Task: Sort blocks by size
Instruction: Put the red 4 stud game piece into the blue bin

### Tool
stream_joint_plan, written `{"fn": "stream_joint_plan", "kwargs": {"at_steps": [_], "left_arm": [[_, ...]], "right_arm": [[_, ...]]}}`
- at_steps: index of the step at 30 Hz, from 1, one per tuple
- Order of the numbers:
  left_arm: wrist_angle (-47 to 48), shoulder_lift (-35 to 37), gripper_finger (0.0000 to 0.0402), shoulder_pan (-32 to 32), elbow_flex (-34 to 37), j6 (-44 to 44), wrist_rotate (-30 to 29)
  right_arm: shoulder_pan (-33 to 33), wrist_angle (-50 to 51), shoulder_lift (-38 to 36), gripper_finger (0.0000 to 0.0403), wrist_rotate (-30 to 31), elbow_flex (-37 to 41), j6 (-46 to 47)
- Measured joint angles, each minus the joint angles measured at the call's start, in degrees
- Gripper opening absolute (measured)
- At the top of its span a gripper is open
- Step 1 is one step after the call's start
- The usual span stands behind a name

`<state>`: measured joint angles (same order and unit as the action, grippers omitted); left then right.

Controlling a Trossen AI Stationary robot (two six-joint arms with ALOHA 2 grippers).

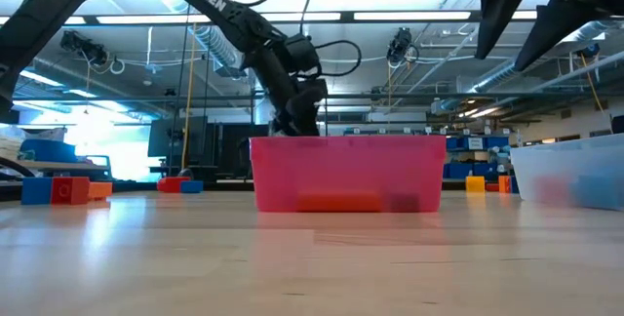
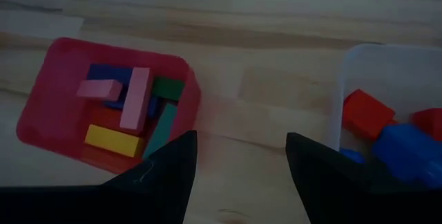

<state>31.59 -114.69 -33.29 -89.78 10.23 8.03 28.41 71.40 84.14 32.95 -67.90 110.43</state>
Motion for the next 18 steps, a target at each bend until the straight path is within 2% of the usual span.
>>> {"fn": "stream_joint_plan", "kwargs": {"at_steps": [1, 2, 4, 7, 13, 18], "left_arm": [[-0.01, 0.00, 0.0223, -0.13, 0.00, -1.23, -0.63], [0.20, 0.00, 0.0223, -0.38, 0.00, -1.63, 1.28], [0.68, 0.00, 0.0223, -0.78, 0.00, 0.99, 7.87], [0.30, 0.00, 0.0223, -0.21, 0.00, -1.71, 1.60], [0.52, 0.00, 0.0223, -0.58, 0.00, -2.13, 2.36], [-0.55, 0.00, 0.0223, 0.03, 0.00, -0.56, 2.89]], "right_arm": [[-0.01, -0.17, 0.00, 0.0236, 0.00, 0.00, 0.00], [-0.01, -0.36, 0.00, 0.0236, 0.00, 0.00, -0.02], [-0.01, -0.74, 0.00, 0.0236, -0.01, 0.00, -0.11], [-0.03, -1.10, 0.00, 0.0236, -0.01, 0.00, -0.50], [-0.14, -1.30, 0.00, 0.0236, 0.24, 0.00, -0.63], [-3.17, -1.30, 0.00, 0.0236, 4.19, 0.00, -0.33]]}}
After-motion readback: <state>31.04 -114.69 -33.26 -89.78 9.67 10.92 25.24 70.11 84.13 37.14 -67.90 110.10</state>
